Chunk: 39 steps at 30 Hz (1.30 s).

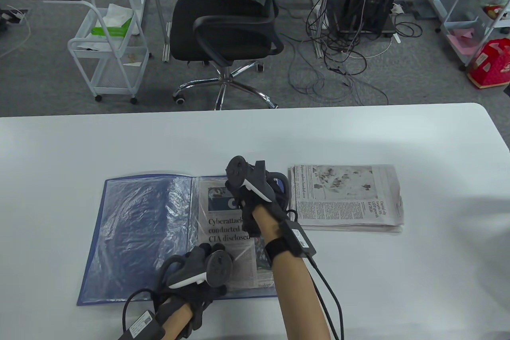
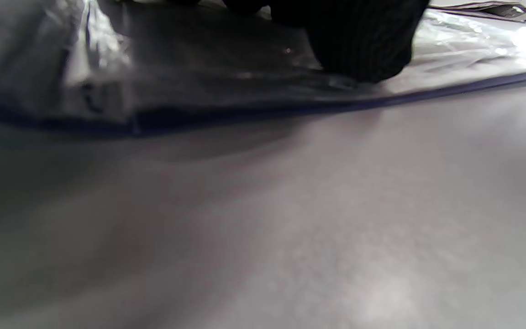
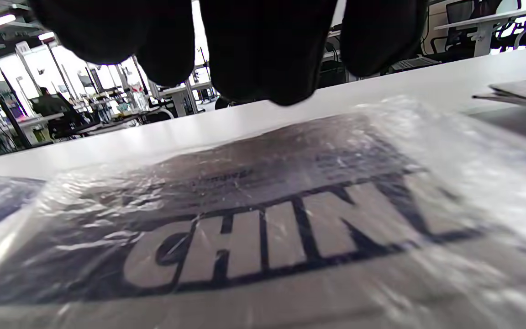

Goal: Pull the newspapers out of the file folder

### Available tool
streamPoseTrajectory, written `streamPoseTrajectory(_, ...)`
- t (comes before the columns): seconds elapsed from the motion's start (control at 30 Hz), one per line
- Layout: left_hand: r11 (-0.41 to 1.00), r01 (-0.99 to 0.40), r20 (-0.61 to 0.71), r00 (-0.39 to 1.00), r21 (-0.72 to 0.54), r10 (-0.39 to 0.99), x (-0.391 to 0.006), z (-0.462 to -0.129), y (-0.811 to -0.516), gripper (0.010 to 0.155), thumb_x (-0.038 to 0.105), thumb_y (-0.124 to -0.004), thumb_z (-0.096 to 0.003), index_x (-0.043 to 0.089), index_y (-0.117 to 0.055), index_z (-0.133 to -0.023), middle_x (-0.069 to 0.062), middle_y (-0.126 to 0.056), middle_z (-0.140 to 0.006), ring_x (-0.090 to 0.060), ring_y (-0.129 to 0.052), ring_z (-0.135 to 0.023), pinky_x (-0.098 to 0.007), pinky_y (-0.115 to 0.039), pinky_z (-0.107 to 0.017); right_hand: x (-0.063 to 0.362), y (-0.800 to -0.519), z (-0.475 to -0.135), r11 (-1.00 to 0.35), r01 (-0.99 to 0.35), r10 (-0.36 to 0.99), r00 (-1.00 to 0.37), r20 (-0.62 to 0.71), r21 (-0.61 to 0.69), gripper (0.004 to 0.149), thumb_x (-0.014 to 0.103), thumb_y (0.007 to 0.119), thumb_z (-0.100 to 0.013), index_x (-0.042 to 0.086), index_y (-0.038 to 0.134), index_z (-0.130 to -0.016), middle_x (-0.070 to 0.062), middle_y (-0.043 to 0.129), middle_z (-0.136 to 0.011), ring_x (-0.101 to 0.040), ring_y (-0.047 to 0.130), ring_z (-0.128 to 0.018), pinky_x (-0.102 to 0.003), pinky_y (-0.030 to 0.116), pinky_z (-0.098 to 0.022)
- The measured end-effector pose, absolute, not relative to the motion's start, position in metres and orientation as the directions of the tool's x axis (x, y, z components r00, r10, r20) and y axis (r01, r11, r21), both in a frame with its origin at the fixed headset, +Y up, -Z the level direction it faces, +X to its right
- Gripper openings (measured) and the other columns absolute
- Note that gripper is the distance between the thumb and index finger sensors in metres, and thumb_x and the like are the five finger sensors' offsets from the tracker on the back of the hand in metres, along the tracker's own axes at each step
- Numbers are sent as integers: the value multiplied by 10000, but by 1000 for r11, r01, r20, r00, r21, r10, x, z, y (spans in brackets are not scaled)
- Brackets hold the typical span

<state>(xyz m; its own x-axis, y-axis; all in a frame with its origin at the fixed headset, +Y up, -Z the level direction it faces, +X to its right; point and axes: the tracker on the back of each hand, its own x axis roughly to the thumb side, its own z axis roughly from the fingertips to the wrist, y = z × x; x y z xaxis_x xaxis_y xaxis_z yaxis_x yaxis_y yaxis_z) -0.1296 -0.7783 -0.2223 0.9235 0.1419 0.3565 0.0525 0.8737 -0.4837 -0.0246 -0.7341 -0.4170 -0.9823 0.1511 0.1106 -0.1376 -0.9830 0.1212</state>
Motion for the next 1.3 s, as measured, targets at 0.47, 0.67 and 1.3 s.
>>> streamPoseTrajectory(0.47, 858, 33, 346, 922, -512, 171, -131, -222, -779, 712, 414, -730, -482, 237, -404, -1090, -77, -252, -1158, -457, -307, -1055, -614, -401, -714, -42, -741, -447, -970, 19, 0, -997, 78, 241, 424, 423, 794, -381, 380, 849, -799, 27, 949, -774, -164, 983, -433, -491, 818, -485)
streamPoseTrajectory(0.67, 844, 22, 346, 917, -535, 196, -133, -220, -782, 716, 407, -687, -497, 250, -342, -1104, -107, -160, -1167, -530, -188, -1031, -662, -331, -699, -51, -736, -450, -955, 53, -26, -995, 93, 293, 393, 353, 837, -367, 359, 886, -756, 29, 918, -764, -197, 915, -523, -544, 725, -601)
streamPoseTrajectory(1.3, 816, -10, 321, 917, -578, 239, -136, -221, -783, 723, 410, -697, -499, 274, -314, -1098, -99, -117, -1152, -541, -157, -1012, -672, -297, -675, -44, -730, -459, -981, 36, -33, -999, 20, 189, 446, 363, 859, -355, 409, 827, -798, 70, 877, -800, -256, 859, -821, -613, 552, -744)
